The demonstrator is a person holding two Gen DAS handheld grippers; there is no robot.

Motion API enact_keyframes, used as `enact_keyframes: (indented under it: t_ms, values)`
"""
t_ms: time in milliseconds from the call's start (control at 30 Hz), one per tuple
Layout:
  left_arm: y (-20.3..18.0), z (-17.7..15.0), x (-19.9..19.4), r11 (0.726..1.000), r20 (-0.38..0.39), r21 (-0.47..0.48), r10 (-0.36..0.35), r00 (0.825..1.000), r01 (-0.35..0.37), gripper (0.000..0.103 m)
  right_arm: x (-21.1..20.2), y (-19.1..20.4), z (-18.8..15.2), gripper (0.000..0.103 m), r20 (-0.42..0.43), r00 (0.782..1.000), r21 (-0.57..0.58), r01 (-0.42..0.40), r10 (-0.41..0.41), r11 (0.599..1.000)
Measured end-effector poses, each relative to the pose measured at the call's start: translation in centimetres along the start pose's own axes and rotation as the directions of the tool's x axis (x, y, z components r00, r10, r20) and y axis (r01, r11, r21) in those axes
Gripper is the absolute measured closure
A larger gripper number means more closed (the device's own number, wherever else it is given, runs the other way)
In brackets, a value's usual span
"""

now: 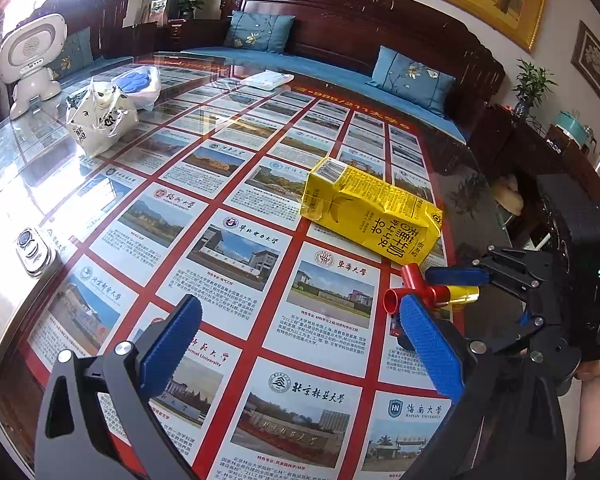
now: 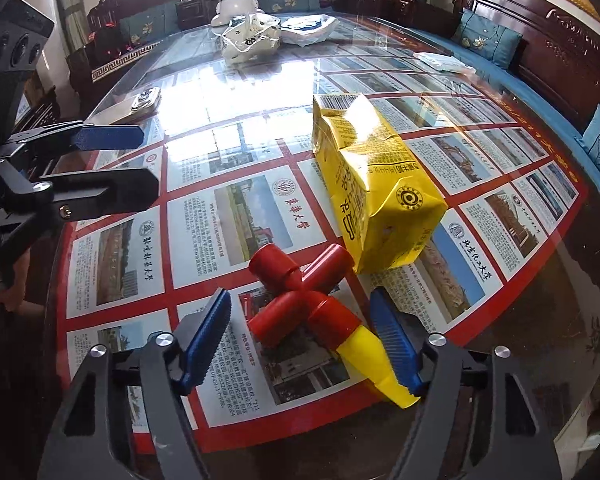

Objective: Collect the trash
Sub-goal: 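Grasp the red-yellow toy with the right tool while the left tool grasps the yellow juice box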

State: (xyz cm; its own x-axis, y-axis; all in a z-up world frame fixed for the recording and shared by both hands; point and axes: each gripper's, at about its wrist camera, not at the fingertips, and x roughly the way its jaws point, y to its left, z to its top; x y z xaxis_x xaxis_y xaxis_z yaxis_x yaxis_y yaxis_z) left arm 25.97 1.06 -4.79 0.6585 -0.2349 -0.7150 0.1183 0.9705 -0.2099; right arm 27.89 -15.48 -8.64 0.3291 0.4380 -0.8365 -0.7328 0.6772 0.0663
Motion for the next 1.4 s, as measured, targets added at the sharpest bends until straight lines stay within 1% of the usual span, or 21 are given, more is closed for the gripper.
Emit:
enact_keyframes:
  t_ms: [33, 67, 133, 300, 400, 533, 600, 633, 700, 800, 900, 933, 1000, 1067, 1167, 1200, 1333, 1400]
  values:
    - [-0.1, 0.1, 0.1, 1.0, -0.003, -0.001, -0.003, 1.0, 0.003, 0.004, -0.2, 0.1, -0.2, 0.042, 0.001, 1.0, 0.005, 0.001, -0.001, 1.0]
    - [-0.2, 0.1, 0.2, 1.0, -0.006, -0.003, -0.011, 1.0, 0.011, 0.004, -0.3, 0.1, -0.2, 0.047, 0.0, 1.0, 0.006, 0.002, -0.002, 1.0]
    - [-0.4, 0.1, 0.2, 1.0, -0.009, -0.005, -0.019, 1.0, 0.019, 0.004, -0.6, 0.0, -0.3, 0.052, -0.006, 1.0, 0.019, -0.011, 0.011, 1.0]
    - [-1.1, -0.1, 0.1, 1.0, -0.012, 0.006, -0.023, 1.0, 0.023, 0.004, -1.5, 0.2, -1.3, 0.054, -0.006, 1.0, 0.042, -0.019, 0.019, 0.999]
    - [-1.4, -0.3, 0.1, 1.0, -0.02, 0.012, -0.026, 0.999, 0.026, 0.004, -1.9, 0.8, -2.0, 0.054, 0.012, 1.0, 0.043, 0.006, -0.006, 0.999]
    - [-1.8, -0.2, 0.4, 1.0, -0.028, 0.015, -0.024, 0.999, 0.025, 0.004, -2.6, 1.1, -2.9, 0.054, 0.045, 0.999, 0.073, 0.001, -0.004, 0.997]
    - [-1.9, 0.1, 1.0, 1.0, -0.044, 0.009, -0.012, 0.999, 0.012, 0.004, -3.1, 1.1, -3.2, 0.054, 0.059, 0.998, 0.089, 0.006, -0.012, 0.996]
    - [-2.0, 0.4, 1.5, 1.0, -0.056, 0.0, -0.003, 0.998, 0.003, 0.004, -3.3, 1.0, -3.3, 0.054, 0.063, 0.998, 0.093, 0.01, -0.016, 0.996]
    - [-2.1, 1.2, 2.5, 1.0, -0.078, -0.027, -0.007, 0.997, 0.005, 0.004, -3.8, 1.1, -3.7, 0.054, 0.075, 0.997, 0.094, 0.023, -0.03, 0.995]
    - [-2.5, 2.3, 3.9, 0.995, -0.105, -0.096, -0.05, 0.993, 0.04, 0.004, -4.3, 0.9, -4.1, 0.054, 0.084, 0.996, 0.101, 0.034, -0.042, 0.994]
    - [-3.4, 3.4, 5.0, 0.982, -0.114, -0.172, -0.102, 0.988, 0.081, 0.004, -4.7, 0.2, -4.6, 0.054, 0.092, 0.994, 0.116, 0.041, -0.051, 0.992]
    - [-3.6, 3.7, 5.2, 0.976, -0.116, -0.199, -0.108, 0.987, 0.084, 0.004, -4.8, -0.2, -4.8, 0.054, 0.094, 0.994, 0.126, 0.036, -0.048, 0.991]
    - [-3.7, 4.4, 5.9, 0.957, -0.125, -0.284, -0.099, 0.987, 0.06, 0.004, -4.9, -0.8, -5.1, 0.054, 0.099, 0.994, 0.141, 0.038, -0.053, 0.989]
    - [-3.4, 5.1, 6.8, 0.928, -0.14, -0.371, -0.088, 0.986, 0.03, 0.004, -5.1, -1.5, -5.4, 0.054, 0.111, 0.993, 0.163, 0.023, -0.041, 0.986]
    - [-2.9, 5.8, 7.9, 0.89, -0.171, -0.454, -0.044, 0.984, -0.039, 0.004, -5.2, -2.0, -5.5, 0.054, 0.125, 0.991, 0.176, 0.014, -0.036, 0.984]
    - [-2.9, 6.0, 8.1, 0.884, -0.176, -0.463, -0.025, 0.984, -0.06, 0.004, -5.2, -2.1, -5.6, 0.054, 0.129, 0.991, 0.175, 0.011, -0.034, 0.985]
    - [-3.3, 6.9, 9.0, 0.874, -0.191, -0.462, 0.064, 0.979, -0.148, 0.004, -5.3, -2.4, -5.8, 0.054, 0.139, 0.99, 0.177, 0.002, -0.027, 0.984]
    - [-3.6, 7.2, 9.4, 0.872, -0.2, -0.46, 0.083, 0.976, -0.169, 0.004, -5.4, -2.7, -6.0, 0.054, 0.145, 0.989, 0.183, -0.004, -0.023, 0.983]
